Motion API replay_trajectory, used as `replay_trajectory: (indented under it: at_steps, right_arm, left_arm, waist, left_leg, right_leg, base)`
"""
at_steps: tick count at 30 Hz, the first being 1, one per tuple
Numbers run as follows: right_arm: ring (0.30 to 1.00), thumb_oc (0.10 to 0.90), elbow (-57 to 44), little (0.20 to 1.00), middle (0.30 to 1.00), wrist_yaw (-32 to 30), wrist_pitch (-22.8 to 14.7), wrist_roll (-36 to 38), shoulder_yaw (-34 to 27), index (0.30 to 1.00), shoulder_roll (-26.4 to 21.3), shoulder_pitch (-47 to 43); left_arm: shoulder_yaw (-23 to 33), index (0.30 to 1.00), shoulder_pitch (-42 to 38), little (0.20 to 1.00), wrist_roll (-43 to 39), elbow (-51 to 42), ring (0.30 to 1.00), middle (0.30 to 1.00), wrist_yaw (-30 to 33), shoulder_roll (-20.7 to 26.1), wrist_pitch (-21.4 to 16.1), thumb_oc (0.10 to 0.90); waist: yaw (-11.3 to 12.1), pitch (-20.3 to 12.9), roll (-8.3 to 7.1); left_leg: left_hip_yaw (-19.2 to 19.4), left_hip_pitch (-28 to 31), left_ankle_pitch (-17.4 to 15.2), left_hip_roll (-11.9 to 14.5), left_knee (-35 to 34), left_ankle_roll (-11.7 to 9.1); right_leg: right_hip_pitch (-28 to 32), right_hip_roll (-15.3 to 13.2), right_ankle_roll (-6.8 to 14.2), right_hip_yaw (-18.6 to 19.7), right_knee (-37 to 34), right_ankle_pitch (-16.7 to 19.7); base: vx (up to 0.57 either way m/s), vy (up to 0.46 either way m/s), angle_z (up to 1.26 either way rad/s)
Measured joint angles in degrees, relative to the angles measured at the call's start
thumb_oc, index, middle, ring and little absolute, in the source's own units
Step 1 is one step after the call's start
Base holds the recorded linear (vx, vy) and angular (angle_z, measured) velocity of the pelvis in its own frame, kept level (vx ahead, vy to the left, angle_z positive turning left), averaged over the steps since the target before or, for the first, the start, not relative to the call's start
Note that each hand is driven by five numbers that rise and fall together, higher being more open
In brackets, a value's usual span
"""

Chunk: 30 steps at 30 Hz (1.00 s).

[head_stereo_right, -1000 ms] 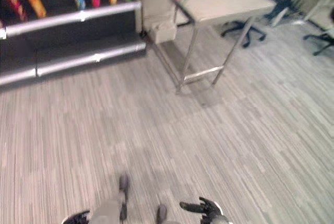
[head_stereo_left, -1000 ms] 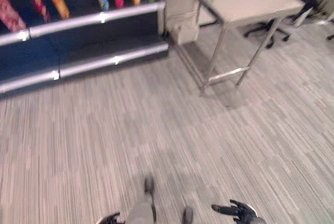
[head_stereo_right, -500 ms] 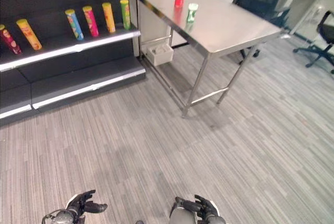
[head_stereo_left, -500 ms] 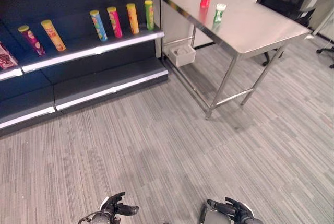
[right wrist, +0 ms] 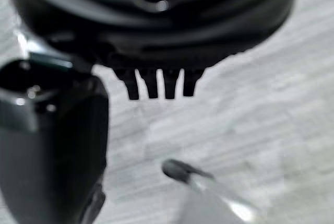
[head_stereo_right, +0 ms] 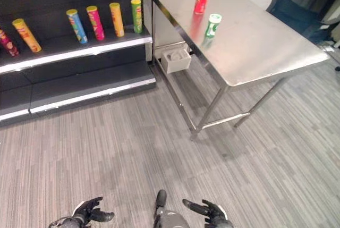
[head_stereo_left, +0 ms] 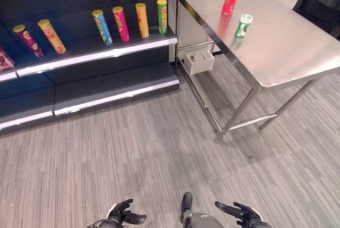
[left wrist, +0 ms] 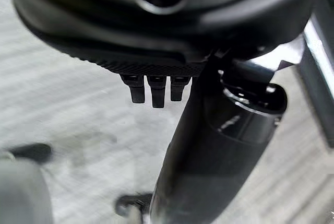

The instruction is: Put the goods on the table back onto the shelves and tidy them up.

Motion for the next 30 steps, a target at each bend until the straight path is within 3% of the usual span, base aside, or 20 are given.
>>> replay_trajectory:
  at_steps: [2,4,6,7,8,9,12,14,15,17,18,19,20,21,22,24,26,27,29,30]
  right_arm:
    - [0.900,0.800,-0.6,0.900,0.900,-0.1,0.1,0.1,0.2,0.900,0.1,0.1]
    - [0.900,0.800,-1.6,0.900,0.900,-0.1,0.1,0.2,0.6,0.900,0.2,0.2]
    - [0.900,0.800,-1.2,0.900,0.900,-0.3,0.2,0.3,0.9,0.900,0.7,-1.1]
    - [0.900,0.800,-0.6,0.900,0.900,-0.4,0.3,0.4,1.1,0.900,0.9,-1.0]
    - [0.900,0.800,-0.2,0.900,0.900,-0.3,0.3,0.4,1.3,0.900,0.7,-1.2]
    - [0.900,0.800,-0.3,0.900,0.900,-0.4,0.3,0.5,1.3,0.900,0.5,-1.8]
    - [0.900,0.800,-0.1,0.900,0.900,-0.8,0.2,0.5,1.8,0.900,0.0,-0.6]
    - [0.900,0.800,0.8,0.900,0.900,-0.9,0.4,0.5,2.7,0.900,-0.7,-0.5]
    - [0.900,0.800,0.9,0.900,0.900,-1.2,0.5,0.5,2.7,0.900,-0.9,0.0]
    - [0.900,0.800,0.7,0.900,0.900,-1.2,0.0,0.4,2.2,0.900,-1.4,0.2]
    - [0.900,0.800,0.9,0.900,0.900,-1.2,0.1,0.3,2.2,0.900,-1.7,0.6]
    - [0.900,0.800,0.9,0.900,0.900,-1.2,0.1,0.0,2.2,0.900,-1.3,1.1]
    - [0.900,0.800,1.5,0.900,0.900,-1.1,0.1,-0.1,1.9,0.900,-0.4,1.4]
    - [0.900,0.800,2.6,0.900,0.900,-1.2,0.0,-0.1,1.1,0.900,0.3,1.3]
    - [0.900,0.800,3.0,0.900,0.900,-1.2,0.2,-0.1,0.8,0.900,0.6,1.3]
    - [0.900,0.800,2.9,0.900,0.900,-1.0,0.3,-0.7,0.6,0.900,1.4,0.8]
    - [0.900,0.800,2.3,0.900,0.900,-0.9,0.1,-0.7,0.6,0.900,1.3,0.0]
    - [0.900,0.800,0.9,0.900,0.900,-0.9,0.3,-0.7,0.9,0.900,1.5,0.7]
    - [0.900,0.800,0.0,0.900,0.900,-1.0,0.5,-0.7,2.3,0.900,2.4,0.7]
    - [0.900,0.800,-0.1,0.900,0.900,-1.0,0.6,-0.7,2.2,0.900,2.7,0.7]
  left_arm:
    - [0.5,0.900,0.1,0.900,-0.3,-0.7,0.900,0.900,-0.1,0.1,-0.2,0.800]
    - [0.9,0.900,0.0,0.900,-0.4,-1.0,0.900,0.900,0.0,0.0,-0.2,0.800]
    - [1.6,0.900,-0.4,0.900,-1.6,-0.9,0.900,0.900,-0.3,0.3,0.1,0.800]
    - [1.8,0.900,-1.8,0.900,-2.0,-0.8,0.900,0.900,-0.1,0.8,0.0,0.800]
    - [1.9,0.900,-2.1,0.900,-2.1,-0.7,0.900,0.900,0.1,1.0,-0.1,0.800]
    - [1.9,0.900,-2.0,0.900,-2.1,-0.6,0.900,0.900,0.1,1.1,0.0,0.800]
    - [0.0,0.900,-1.6,0.900,-2.1,0.3,0.900,0.900,0.0,0.8,0.0,0.800]
    - [-0.1,0.900,-1.9,0.900,-2.5,0.3,0.900,0.900,0.0,0.3,-0.2,0.800]
    - [0.3,0.900,-1.8,0.900,-2.6,0.2,0.900,0.900,0.1,-0.2,-0.7,0.800]
    - [-0.1,0.900,-1.0,0.900,-2.4,0.2,0.900,0.900,0.1,-0.2,-0.7,0.800]
    - [-0.2,0.900,-0.2,0.900,-2.1,0.3,0.900,0.900,0.1,-0.2,-0.7,0.800]
    - [-0.1,0.900,-0.1,0.900,-2.1,0.2,0.900,0.900,0.2,0.4,-0.7,0.800]
    - [0.1,0.900,0.1,0.900,-2.0,0.9,0.900,0.900,0.2,1.1,-0.6,0.800]
    - [0.4,0.900,0.3,0.900,-1.9,1.8,0.900,0.900,0.2,1.3,-0.6,0.800]
    - [0.3,0.900,0.6,0.900,-1.8,1.9,0.900,0.900,0.1,1.5,-0.6,0.800]
    - [-0.2,0.900,0.0,0.900,-0.7,1.8,0.900,0.900,0.1,2.5,-0.6,0.800]
    - [-0.3,0.900,-0.4,0.900,-0.4,1.9,0.900,0.900,0.1,3.0,-0.3,0.800]
    - [-0.4,0.900,-1.2,0.900,-0.4,1.8,0.900,0.900,0.2,3.5,-0.3,0.800]
    - [-1.3,0.900,-1.9,0.900,-0.4,1.2,0.900,0.900,0.3,5.1,-0.3,0.800]
    - [-2.0,0.900,-1.9,0.900,-0.4,1.0,0.900,0.900,0.2,5.6,-0.3,0.800]
  waist:
    - [0.6,0.2,-0.62]
    - [0.4,0.7,-1.26]
    - [0.5,2.3,-1.71]
    - [1.2,3.3,-2.71]
    - [2.0,3.7,-2.47]
    - [1.5,4.3,-1.35]
    - [1.7,3.7,1.65]
    - [2.2,4.0,3.42]
    - [3.5,3.8,3.83]
    - [3.7,2.7,4.72]
    - [3.6,2.1,5.43]
    - [3.4,2.0,4.17]
    - [3.2,1.6,1.97]
    - [3.1,0.8,0.74]
    - [3.1,0.3,0.37]
    - [3.6,-0.6,0.98]
    - [2.8,0.0,2.79]
    - [1.8,-0.1,2.42]
    - [2.0,0.3,0.84]
    - [2.3,0.5,0.84]
  left_leg:
    - [-2.3,-8.6,3.7,-0.1,15.0,-2.9]
    - [-2.1,-16.3,6.3,0.7,21.3,-2.7]
    - [0.3,-21.0,5.5,2.5,22.4,0.2]
    - [3.3,-22.5,4.2,2.9,15.8,2.3]
    - [4.8,-22.7,4.6,3.1,7.1,2.3]
    - [4.9,-23.4,5.5,3.7,2.0,1.2]
    - [4.6,-21.5,11.8,4.3,-29.8,-2.2]
    - [-0.7,-23.2,14.1,4.8,-31.5,-4.0]
    - [-0.8,-22.9,15.3,4.3,-31.5,-3.5]
    - [-0.6,-21.4,15.1,4.1,-31.4,-3.1]
    - [-0.5,-19.3,17.5,3.6,-31.2,-0.3]
    - [0.5,-18.1,21.1,2.3,-31.1,4.4]
    - [1.9,-16.6,20.0,0.1,-31.2,6.4]
    - [3.4,-15.2,18.8,-1.7,-31.3,7.8]
    - [4.3,-14.2,17.8,-2.8,-31.4,8.7]
    - [7.9,-12.5,15.1,-3.7,-31.4,10.5]
    - [8.8,-11.5,14.9,-3.6,-31.1,11.3]
    - [8.5,-11.2,14.1,-4.5,-31.1,12.3]
    - [9.3,-10.9,13.6,-6.5,-31.2,12.9]
    - [9.8,-10.5,12.7,-6.5,-31.2,12.1]
  right_leg:
    - [1.8,0.4,-1.6,0.3,-0.6,-1.6]
    - [2.4,0.3,-2.5,0.3,-0.3,-2.5]
    - [4.6,0.2,-2.1,0.7,-0.7,-3.6]
    - [5.4,-0.8,-2.2,1.5,-1.2,-3.8]
    - [6.2,-1.3,-1.8,1.9,-1.2,-4.0]
    - [7.5,-1.1,-1.8,1.6,-1.2,-4.4]
    - [9.7,-0.2,1.5,2.6,-1.2,-6.7]
    - [11.2,0.8,2.4,3.7,-1.2,-7.6]
    - [13.0,0.4,3.0,5.4,-1.2,-8.4]
    - [15.6,-0.1,5.1,7.8,-0.8,-10.1]
    - [16.7,-0.5,7.1,9.0,-0.8,-11.3]
    - [17.6,-2.2,8.3,9.6,-0.8,-11.8]
    - [18.6,-4.8,8.9,9.4,-0.7,-12.0]
    - [19.3,-6.9,9.1,9.4,-0.1,-12.0]
    - [19.4,-8.2,9.5,9.1,0.6,-11.9]
    - [14.1,-10.6,12.3,8.6,10.8,-12.9]
    - [2.9,-12.5,15.0,8.7,32.4,-14.8]
    - [-0.6,-14.0,16.6,8.7,36.1,-15.9]
    - [-6.3,-17.7,17.0,8.2,38.8,-15.8]
    - [-6.8,-18.9,17.0,6.5,33.6,-15.7]
  base:
    - [0.12,-0.238,-0.06]
    - [0.14,-0.143,0.01]
    - [0.19,-0.053,0.03]
    - [0.16,0.024,-0.27]
    - [0.23,0.063,-0.31]
    - [0.21,0.102,-0.29]
    - [0.33,0.144,-0.04]
    - [0.25,0.115,-0.28]
    - [0.33,0.216,-0.81]
    - [0.29,0.243,-0.87]
    - [0.24,0.314,-0.67]
    - [0.30,0.391,-0.55]
    - [0.20,0.295,-0.45]
    - [0.16,0.260,-0.40]
    - [0.14,0.350,-0.61]
    - [0.03,0.277,-0.75]
    - [-0.03,0.125,-0.26]
    - [0.04,0.107,0.11]
    - [0.16,-0.068,0.12]
    - [0.13,-0.111,-0.12]
